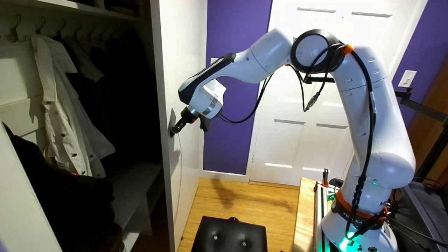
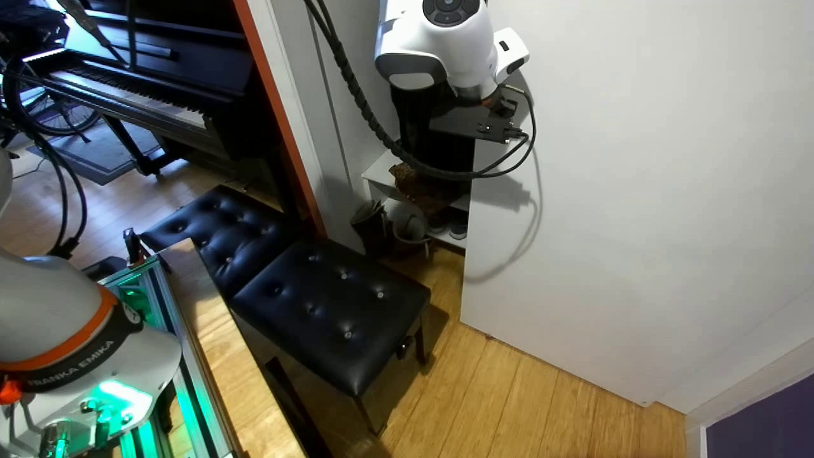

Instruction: Close the closet door

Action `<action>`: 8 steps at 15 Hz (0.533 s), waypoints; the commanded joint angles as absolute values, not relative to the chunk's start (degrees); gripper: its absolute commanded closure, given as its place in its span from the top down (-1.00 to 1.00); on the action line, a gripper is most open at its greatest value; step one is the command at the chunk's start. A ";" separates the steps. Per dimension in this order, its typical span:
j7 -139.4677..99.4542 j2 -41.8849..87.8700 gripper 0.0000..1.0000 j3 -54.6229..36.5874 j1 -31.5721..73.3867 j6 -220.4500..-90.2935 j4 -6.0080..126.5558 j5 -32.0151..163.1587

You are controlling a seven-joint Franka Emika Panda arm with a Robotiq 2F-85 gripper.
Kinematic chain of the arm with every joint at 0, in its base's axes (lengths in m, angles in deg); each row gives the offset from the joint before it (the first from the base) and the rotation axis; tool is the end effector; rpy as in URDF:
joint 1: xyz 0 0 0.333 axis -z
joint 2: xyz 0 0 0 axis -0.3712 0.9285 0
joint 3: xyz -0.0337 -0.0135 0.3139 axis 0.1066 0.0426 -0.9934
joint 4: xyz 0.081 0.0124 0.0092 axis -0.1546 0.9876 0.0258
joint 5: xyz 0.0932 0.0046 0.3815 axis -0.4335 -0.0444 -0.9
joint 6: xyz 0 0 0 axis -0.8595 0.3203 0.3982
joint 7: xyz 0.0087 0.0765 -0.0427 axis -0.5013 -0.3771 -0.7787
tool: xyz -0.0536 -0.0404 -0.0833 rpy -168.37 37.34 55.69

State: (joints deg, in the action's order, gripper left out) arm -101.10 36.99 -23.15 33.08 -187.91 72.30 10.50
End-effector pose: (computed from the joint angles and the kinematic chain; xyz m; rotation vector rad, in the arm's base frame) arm 0.6734 -0.0749 0.2910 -2.8021 -0.6027 -1.0436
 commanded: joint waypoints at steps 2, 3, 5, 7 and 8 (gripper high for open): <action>-98.44 35.27 -1.00 -24.32 29.15 -187.31 74.86 11.15; -96.93 35.12 -1.00 -23.48 27.94 -187.24 75.13 12.15; -93.33 34.42 -1.00 -21.88 25.38 -187.07 76.11 14.52; -89.60 33.36 -1.00 -20.77 22.95 -185.70 77.05 16.85; -87.66 32.89 -1.00 -20.14 21.65 -185.09 77.57 18.31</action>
State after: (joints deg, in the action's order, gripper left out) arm -94.26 34.02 -21.14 27.26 -188.52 76.57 14.82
